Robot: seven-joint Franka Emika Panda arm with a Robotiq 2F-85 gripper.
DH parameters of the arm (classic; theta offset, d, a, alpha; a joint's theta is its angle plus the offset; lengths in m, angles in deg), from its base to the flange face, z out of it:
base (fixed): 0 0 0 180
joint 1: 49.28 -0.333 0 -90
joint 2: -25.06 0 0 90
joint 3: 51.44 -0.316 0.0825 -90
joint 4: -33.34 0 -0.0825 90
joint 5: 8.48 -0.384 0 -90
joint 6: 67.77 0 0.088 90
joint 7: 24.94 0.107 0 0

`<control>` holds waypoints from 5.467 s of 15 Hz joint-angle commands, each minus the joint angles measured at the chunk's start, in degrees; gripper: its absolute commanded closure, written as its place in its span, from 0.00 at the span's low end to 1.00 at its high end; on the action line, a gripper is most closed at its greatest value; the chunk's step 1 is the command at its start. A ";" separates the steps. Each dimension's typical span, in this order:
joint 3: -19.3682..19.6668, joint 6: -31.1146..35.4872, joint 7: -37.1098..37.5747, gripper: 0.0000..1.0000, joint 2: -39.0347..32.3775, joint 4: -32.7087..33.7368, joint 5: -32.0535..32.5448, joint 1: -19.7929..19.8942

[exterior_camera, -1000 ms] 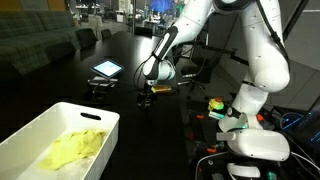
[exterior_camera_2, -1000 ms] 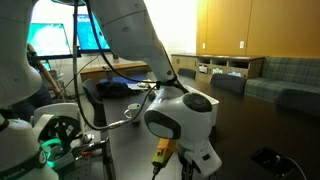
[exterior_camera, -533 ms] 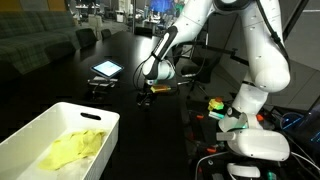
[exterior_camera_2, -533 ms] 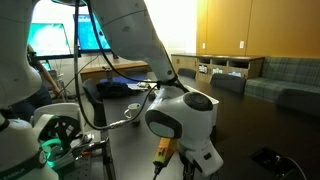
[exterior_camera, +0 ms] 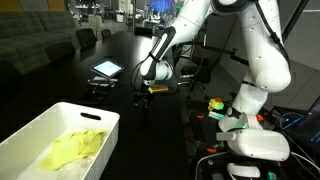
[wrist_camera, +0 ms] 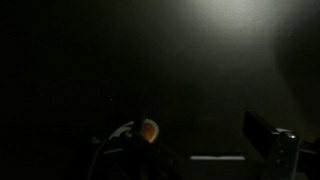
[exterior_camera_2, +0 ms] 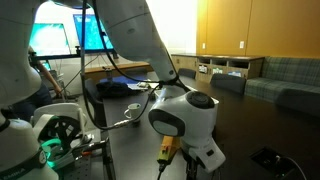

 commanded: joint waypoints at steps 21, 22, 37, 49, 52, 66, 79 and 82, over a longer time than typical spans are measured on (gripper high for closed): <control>5.86 5.54 7.73 0.00 -3.63 1.55 2.21 -5.73; 5.75 5.86 8.00 0.00 -3.74 1.70 2.09 -5.63; -3.87 7.56 2.34 0.00 -1.68 -0.90 -2.60 5.30; -15.28 13.78 -2.96 0.00 -1.02 -8.14 -8.51 18.13; -19.96 19.50 -4.20 0.00 -0.99 -10.52 -10.07 22.80; -35.90 37.44 -1.12 0.00 -4.58 -15.13 -8.05 36.37; -35.03 37.04 -1.05 0.00 -3.86 -14.18 -9.24 34.48; -34.82 36.49 -1.42 0.00 -4.21 -13.43 -8.88 34.09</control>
